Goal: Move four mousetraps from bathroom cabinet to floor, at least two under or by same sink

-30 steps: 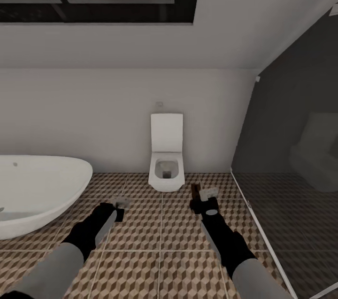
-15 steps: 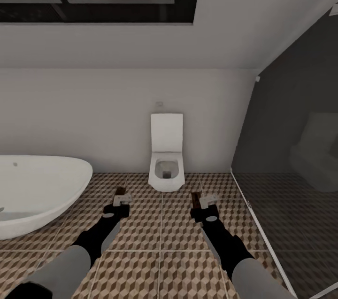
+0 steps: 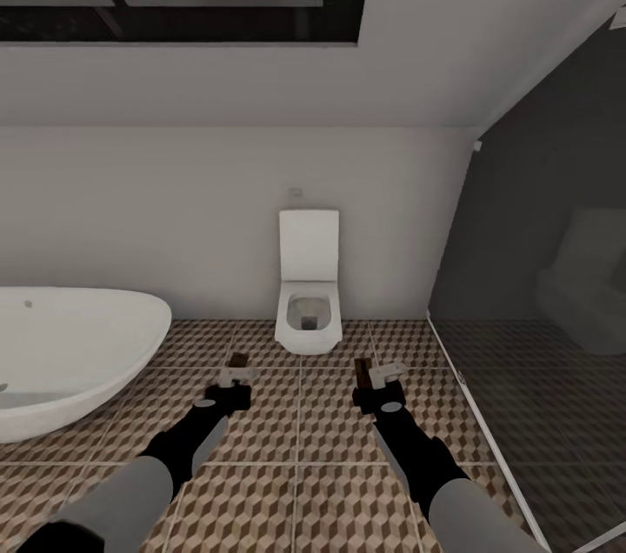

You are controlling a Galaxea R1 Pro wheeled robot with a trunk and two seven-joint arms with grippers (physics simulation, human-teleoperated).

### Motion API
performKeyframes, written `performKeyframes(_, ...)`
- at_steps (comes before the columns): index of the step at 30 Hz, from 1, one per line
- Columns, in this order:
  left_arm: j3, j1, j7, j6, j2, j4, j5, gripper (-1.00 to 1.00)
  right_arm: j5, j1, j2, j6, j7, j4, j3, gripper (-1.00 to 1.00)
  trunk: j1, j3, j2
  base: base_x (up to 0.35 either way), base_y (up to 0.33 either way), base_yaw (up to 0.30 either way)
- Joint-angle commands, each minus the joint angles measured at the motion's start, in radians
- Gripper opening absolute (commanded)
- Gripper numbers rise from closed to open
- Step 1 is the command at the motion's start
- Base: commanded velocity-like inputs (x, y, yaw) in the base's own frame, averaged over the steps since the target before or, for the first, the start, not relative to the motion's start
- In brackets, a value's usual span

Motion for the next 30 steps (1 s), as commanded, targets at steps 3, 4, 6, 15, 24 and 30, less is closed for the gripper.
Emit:
performKeyframes(3, -0.009, -0.001, 0.013, 0.006, -0.003, 0.000, 0.005, -1.00, 0.004, -0.001, 0.000, 0.010, -0.003, -0.002, 0.003, -1.00, 0.001, -0.002, -0.002, 0.000, 0.000, 0.000)
performKeyframes(4, -0.009, -0.001, 0.013, 0.006, -0.003, 0.000, 0.006, -1.00, 0.004, -0.001, 0.001, 0.010, -0.004, -0.002, 0.003, -1.00, 0.001, -0.002, -0.002, 0.000, 0.000, 0.000)
performKeyframes(6, -0.006, -0.001, 0.018, 0.006, -0.006, -0.003, 0.012, -1.00, 0.004, -0.001, 0.001, 0.011, -0.004, -0.002, 0.004, -1.00, 0.001, -0.002, -0.002, 0.000, 0.000, 0.000)
performKeyframes(15, -0.002, -0.001, 0.020, 0.007, -0.010, -0.002, 0.034, -1.00, 0.005, -0.001, 0.000, 0.011, -0.004, -0.004, 0.006, -1.00, 0.001, -0.002, -0.002, 0.000, 0.000, 0.000)
performKeyframes(24, -0.006, -0.001, 0.016, 0.006, -0.034, 0.001, 0.033, -1.00, 0.005, -0.001, -0.001, 0.010, -0.002, -0.011, 0.007, -1.00, 0.001, -0.002, -0.002, 0.000, 0.000, 0.000)
performKeyframes(30, -0.006, -0.001, 0.015, 0.006, -0.036, -0.002, 0.033, -1.00, 0.005, -0.001, 0.001, 0.010, -0.001, -0.020, 0.007, -1.00, 0.001, -0.002, -0.002, 0.000, 0.000, 0.000)
